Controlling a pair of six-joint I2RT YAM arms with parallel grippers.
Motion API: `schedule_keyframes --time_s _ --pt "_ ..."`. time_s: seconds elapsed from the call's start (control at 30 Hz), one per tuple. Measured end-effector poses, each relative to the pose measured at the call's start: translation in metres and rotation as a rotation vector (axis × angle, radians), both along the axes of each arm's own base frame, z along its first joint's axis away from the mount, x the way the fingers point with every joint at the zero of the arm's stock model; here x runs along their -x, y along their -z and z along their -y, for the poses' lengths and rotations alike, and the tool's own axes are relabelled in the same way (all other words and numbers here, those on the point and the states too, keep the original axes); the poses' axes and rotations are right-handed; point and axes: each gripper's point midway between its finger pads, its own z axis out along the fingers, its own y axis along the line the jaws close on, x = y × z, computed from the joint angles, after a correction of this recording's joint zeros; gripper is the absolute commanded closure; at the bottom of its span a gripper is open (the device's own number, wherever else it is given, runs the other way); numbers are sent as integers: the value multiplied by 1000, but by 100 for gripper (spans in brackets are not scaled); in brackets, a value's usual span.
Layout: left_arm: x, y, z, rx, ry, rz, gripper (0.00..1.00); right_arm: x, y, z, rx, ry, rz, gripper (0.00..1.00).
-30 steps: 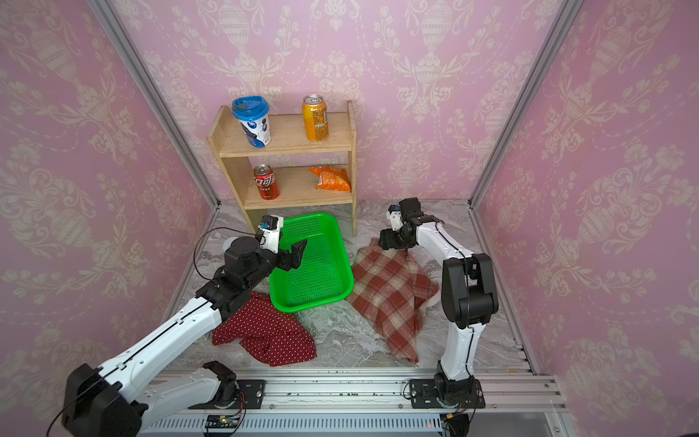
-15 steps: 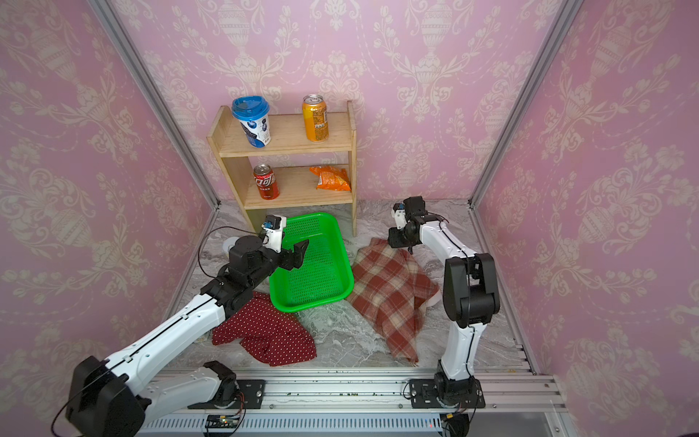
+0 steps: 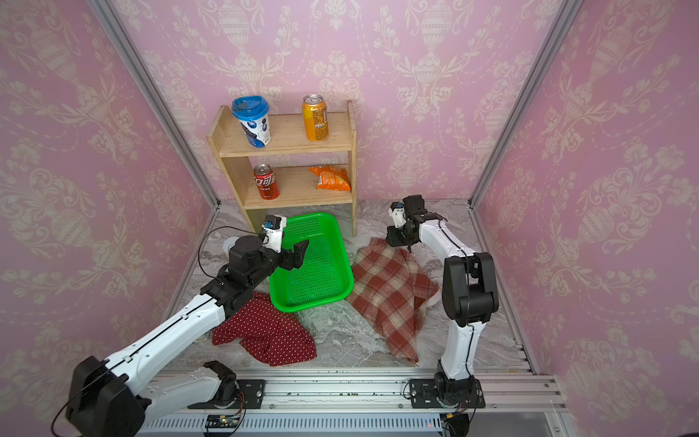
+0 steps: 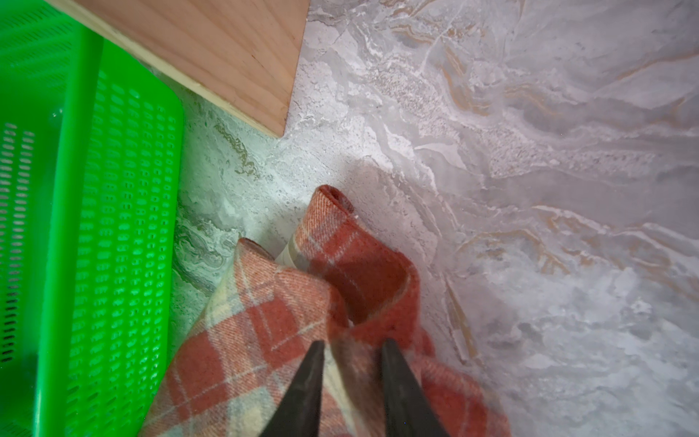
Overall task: Roll up the skirts
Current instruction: Flatten out the skirt at the center of the board.
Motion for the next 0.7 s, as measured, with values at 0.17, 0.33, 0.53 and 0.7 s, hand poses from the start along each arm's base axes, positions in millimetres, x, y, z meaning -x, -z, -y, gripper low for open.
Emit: schedule_keyframes --time_s 0.17,0.33,0.53,0.7 --pt "1 1 0 -2 3 -6 13 2 7 -2 -17 6 -29 100" --pt "8 7 3 -21 25 -30 14 4 -2 -1 -16 15 -25 100" --pt "34 7 41 -101 183 -25 14 -6 -91 10 -66 89 111 100" --pt "62 -27 105 -200 399 62 14 -8 -227 33 -149 164 356 100"
